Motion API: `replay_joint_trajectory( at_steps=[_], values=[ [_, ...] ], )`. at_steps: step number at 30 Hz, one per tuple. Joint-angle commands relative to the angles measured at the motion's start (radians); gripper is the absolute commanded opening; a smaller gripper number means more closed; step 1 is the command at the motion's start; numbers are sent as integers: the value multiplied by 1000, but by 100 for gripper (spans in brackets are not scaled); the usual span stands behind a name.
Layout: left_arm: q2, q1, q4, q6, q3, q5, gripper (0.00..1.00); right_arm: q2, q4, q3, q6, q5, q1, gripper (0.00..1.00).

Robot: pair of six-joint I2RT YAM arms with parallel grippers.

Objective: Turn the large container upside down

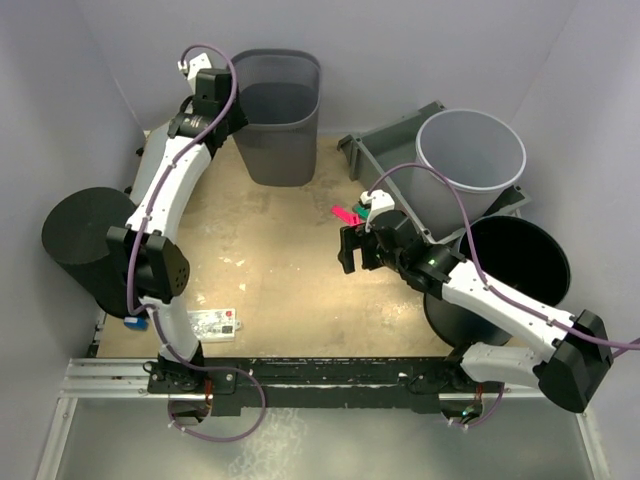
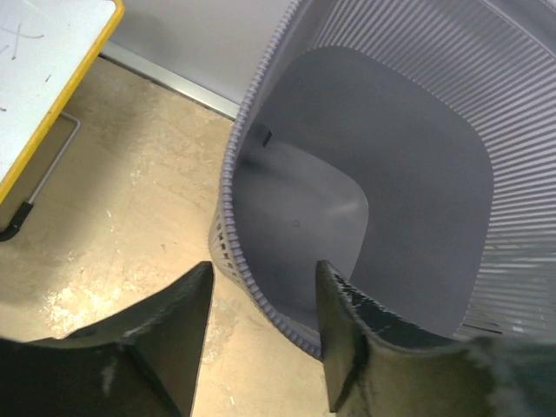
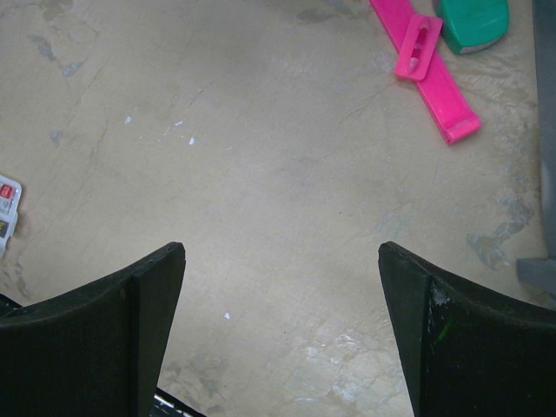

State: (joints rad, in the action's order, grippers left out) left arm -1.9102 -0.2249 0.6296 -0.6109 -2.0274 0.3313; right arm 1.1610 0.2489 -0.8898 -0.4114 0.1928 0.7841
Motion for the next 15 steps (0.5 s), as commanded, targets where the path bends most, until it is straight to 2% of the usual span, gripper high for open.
replay_joint_trajectory(
  at_steps=[1,8,15],
  values=[
    [99,-2,-16,8,128,-33,30,5,-31,-6,-15,-16,-2,94],
    [314,-3,-100,-29,457,-87,0,3,-33,-7,-21,-21,-3,94],
    [542,-4,-119,-33,748,-66,0,-26,-48,-6,-33,36,-3,94]
  ],
)
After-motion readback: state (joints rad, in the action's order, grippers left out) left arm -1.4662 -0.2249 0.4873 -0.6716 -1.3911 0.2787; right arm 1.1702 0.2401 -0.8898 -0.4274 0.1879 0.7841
